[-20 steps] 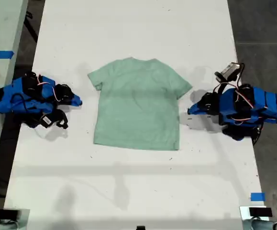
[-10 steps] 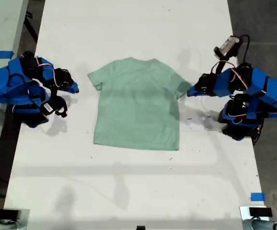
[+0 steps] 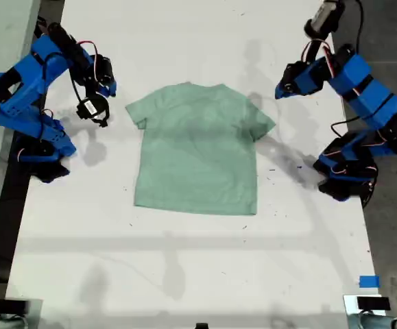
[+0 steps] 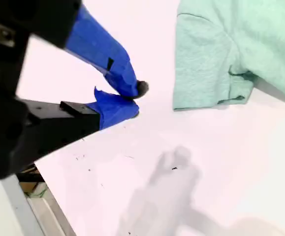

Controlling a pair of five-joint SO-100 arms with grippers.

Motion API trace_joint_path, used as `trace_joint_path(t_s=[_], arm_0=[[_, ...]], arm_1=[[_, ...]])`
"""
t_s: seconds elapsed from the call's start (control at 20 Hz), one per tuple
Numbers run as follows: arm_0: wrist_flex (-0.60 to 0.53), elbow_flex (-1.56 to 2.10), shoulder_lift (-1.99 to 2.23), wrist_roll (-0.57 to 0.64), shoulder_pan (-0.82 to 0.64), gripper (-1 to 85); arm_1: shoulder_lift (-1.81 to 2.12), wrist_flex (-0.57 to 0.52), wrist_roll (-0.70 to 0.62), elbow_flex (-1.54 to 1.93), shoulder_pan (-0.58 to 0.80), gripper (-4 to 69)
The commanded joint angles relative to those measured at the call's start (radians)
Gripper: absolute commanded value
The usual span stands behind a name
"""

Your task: Fold tshirt

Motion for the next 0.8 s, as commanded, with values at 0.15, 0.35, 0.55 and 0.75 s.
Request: trace_joint_path(t_s=[0.15, 0.35, 0.55, 0.75], arm_0=[[0.011, -0.107, -0.063, 0.028, -0.043, 0.0], [0.011, -0.106, -0.063, 0.029, -0.043, 0.0], [0.014, -0.106, -0.063, 0.034, -0.044, 0.0], [0.014, -0.094, -0.063, 0.038, -0.052, 0.0]], arm_1=[[-0.063, 0.032, -0.123, -0.13, 0.081, 2.6], [-0.069, -0.038, -0.164, -0.002, 0.087, 26.4], [-0.069, -0.276, -0.183, 0.318, 0.107, 27.9], [-0.092, -0.482, -0.213, 0.531, 0.158, 26.5]])
